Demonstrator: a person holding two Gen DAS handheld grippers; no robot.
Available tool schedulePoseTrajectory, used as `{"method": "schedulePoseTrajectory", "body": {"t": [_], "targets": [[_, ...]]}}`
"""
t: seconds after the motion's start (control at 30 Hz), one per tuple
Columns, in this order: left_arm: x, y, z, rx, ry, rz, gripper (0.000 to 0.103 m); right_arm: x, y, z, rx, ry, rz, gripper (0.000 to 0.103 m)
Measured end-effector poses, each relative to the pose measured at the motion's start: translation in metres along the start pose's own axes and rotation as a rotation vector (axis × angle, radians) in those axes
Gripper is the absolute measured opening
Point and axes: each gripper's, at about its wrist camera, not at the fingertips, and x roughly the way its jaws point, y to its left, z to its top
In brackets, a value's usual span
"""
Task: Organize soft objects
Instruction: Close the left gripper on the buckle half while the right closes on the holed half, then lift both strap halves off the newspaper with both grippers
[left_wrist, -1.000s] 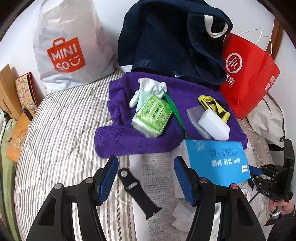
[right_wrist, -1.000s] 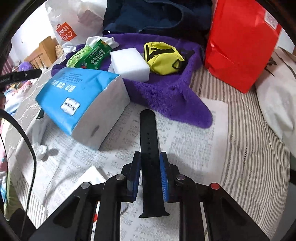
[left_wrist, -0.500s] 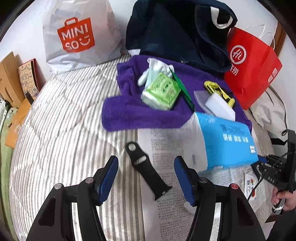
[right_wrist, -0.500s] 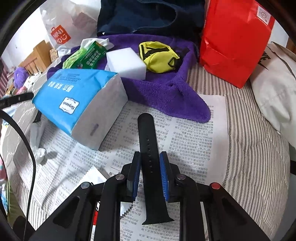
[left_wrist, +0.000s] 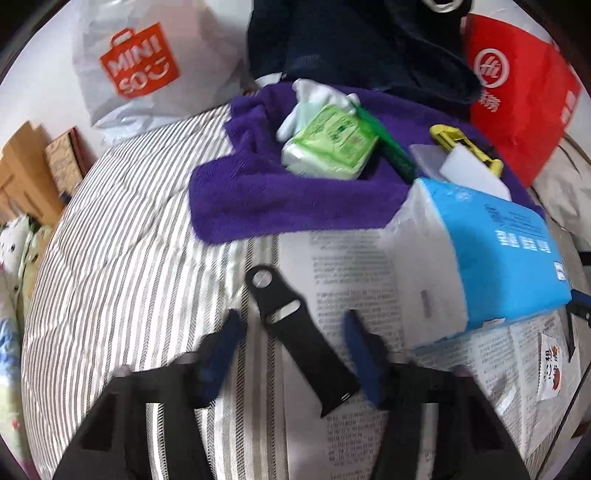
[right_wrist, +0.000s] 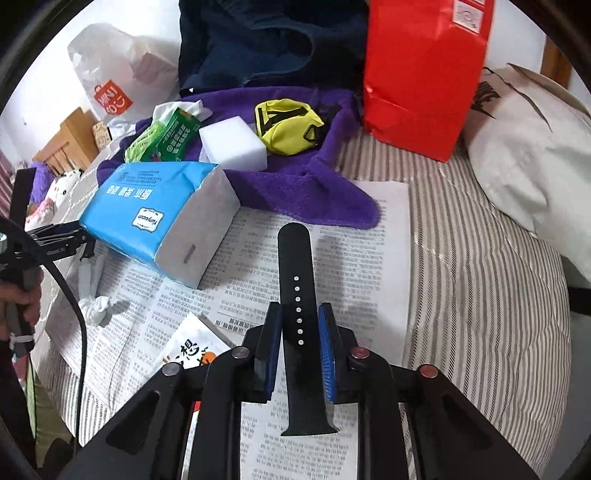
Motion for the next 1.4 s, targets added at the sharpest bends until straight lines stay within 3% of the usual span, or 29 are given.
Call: {"method": "schedulePoseTrajectory", "body": {"t": [0.03, 0.23, 0.27, 0.3, 0.37, 0.47, 0.53, 0.6, 0.7, 0.83, 0.93, 1.07, 1.13, 1.17, 1.2, 1.4], "targets": [[-0.001, 0.002, 0.000, -0.010, -0.008, -0.015, 0.027, -0.001, -0.001, -0.001, 0.007, 0.000, 0.007, 0.004], [-0.006, 0.011, -0.005, -0.046, 0.000, -0.054, 0.025, 0.000, 0.000, -0.005, 0.008, 0.006, 0.033, 0.004], [-0.007, 0.010, -0.006, -0.050, 0.010, -0.047, 0.032, 0.001, 0.000, -0.005, 0.007, 0.009, 0.033, 0.006], [-0.009, 0.010, -0.008, -0.050, 0.018, -0.036, 0.044, 0.002, 0.000, -0.006, 0.007, 0.008, 0.042, 0.007], [-0.010, 0.008, -0.012, -0.040, 0.033, 0.005, 0.057, 0.003, 0.000, -0.006, 0.007, 0.009, 0.051, 0.009], [-0.009, -0.001, -0.016, -0.009, 0.032, 0.012, 0.058, 0.010, 0.001, -0.005, 0.003, 0.028, 0.047, 0.019], [-0.009, -0.008, -0.016, 0.014, 0.016, 0.013, 0.055, 0.015, 0.004, -0.006, -0.004, 0.045, 0.034, 0.028], [-0.008, -0.013, -0.013, 0.035, -0.010, -0.003, 0.033, 0.019, 0.009, -0.008, -0.014, 0.052, 0.037, 0.030], [-0.006, -0.007, -0.009, 0.029, -0.021, -0.021, 0.025, 0.022, 0.014, -0.010, -0.041, 0.035, -0.004, 0.029], [-0.005, 0.006, -0.006, -0.015, -0.031, -0.064, 0.024, 0.023, 0.011, -0.008, -0.021, 0.036, -0.007, 0.027], [-0.008, 0.001, -0.010, 0.009, -0.022, -0.032, 0.024, 0.024, 0.015, -0.008, -0.047, 0.041, -0.032, 0.028], [-0.010, -0.001, -0.014, -0.007, 0.011, 0.041, 0.034, 0.024, 0.017, -0.009, -0.042, 0.042, -0.030, 0.031], [-0.010, 0.000, -0.015, -0.008, 0.000, 0.044, 0.034, 0.024, 0.017, -0.008, -0.038, 0.039, -0.034, 0.031], [-0.010, 0.002, -0.015, -0.012, -0.009, 0.034, 0.031, 0.024, 0.017, -0.008, -0.040, 0.037, -0.036, 0.031], [-0.010, 0.003, -0.015, -0.018, -0.018, 0.025, 0.021, 0.025, 0.017, -0.008, -0.041, 0.035, -0.038, 0.031], [-0.012, 0.011, -0.015, -0.047, -0.024, 0.001, 0.021, 0.024, 0.017, -0.009, -0.045, 0.040, -0.040, 0.031]]}}
